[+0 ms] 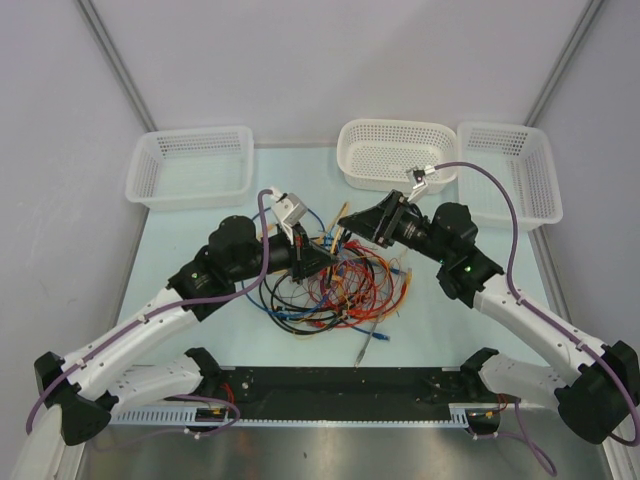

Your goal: Untangle the cables

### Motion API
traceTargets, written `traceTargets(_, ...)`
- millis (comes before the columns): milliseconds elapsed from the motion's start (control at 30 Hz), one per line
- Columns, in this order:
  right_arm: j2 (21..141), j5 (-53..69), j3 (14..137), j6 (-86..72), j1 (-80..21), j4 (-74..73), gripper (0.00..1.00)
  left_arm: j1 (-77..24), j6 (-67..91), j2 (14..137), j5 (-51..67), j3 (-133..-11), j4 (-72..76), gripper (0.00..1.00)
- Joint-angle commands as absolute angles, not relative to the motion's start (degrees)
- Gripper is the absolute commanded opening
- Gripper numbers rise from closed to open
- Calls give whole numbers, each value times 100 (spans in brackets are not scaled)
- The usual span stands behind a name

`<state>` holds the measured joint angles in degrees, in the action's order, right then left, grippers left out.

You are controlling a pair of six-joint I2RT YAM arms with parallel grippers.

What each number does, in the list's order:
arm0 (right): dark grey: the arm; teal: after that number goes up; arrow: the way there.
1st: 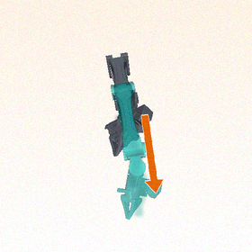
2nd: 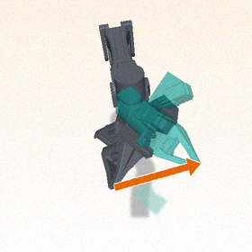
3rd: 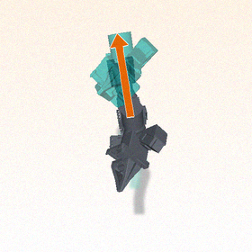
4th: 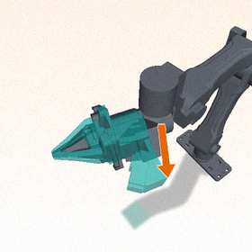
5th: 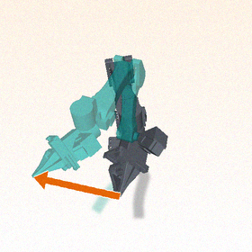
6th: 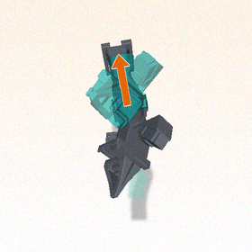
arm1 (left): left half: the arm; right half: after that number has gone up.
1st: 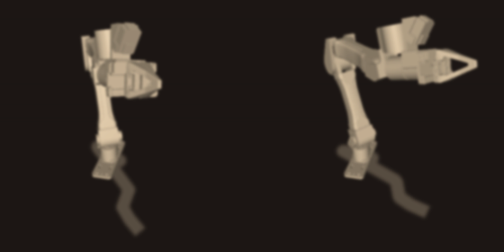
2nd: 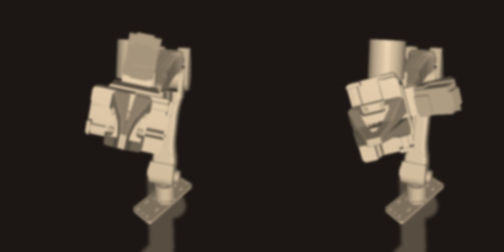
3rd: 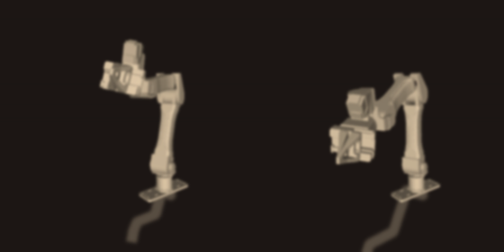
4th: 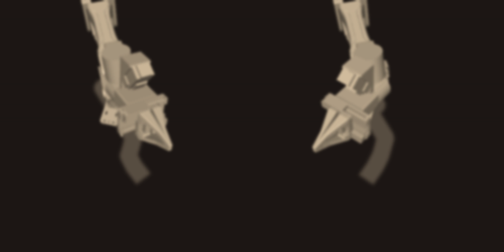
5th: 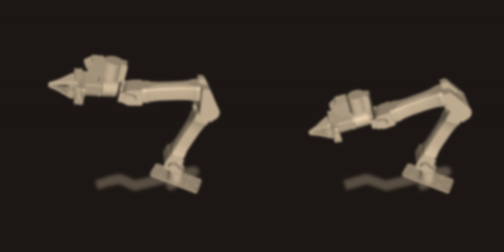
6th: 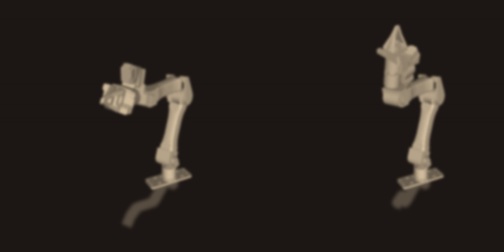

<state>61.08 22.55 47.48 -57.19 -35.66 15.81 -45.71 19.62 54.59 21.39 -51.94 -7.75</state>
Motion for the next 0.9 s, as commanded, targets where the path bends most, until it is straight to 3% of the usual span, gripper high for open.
traceTargets(0, 6091, 2074, 4896, -5651, -3586, 1609, 45, -4544, 2048, 5282, 2268, -5186, -352, 2)
traceTargets(133, 6108, 2065, 4896, -5616, -3586, 1573, 39, -4544, 2057, 5273, 2259, -5159, -343, 2)
traceTargets(233, 6082, 2074, 4896, -5590, -3595, 1564, 40, -4544, 2065, 5282, 2206, -5159, -360, 2)
traceTargets(267, 6047, 2074, 4896, -5572, -3595, 1547, 46, -4544, 2065, 5274, 2171, -5159, -369, 2)
traceTargets(300, 6021, 2066, 4896, -5537, -3595, 1477, 63, -4553, 2057, 5273, 2119, -5159, -395, 2)
traceTargets(367, 5925, 2031, 4896, -5476, -3595, 1380, 81, -4544, 2048, 5265, 2066, -5150, -422, 2)
traceTargets(400, 5889, 2022, 4896, -5397, -3586, 1258, 83, -4553, 2048, 5247, 2013, -5159, -439, 2)
traceTargets(867, 5528, 1881, 4685, -5212, -3595, 1090, 73, -4553, 2039, 5212, 1977, -5212, -492, 1)
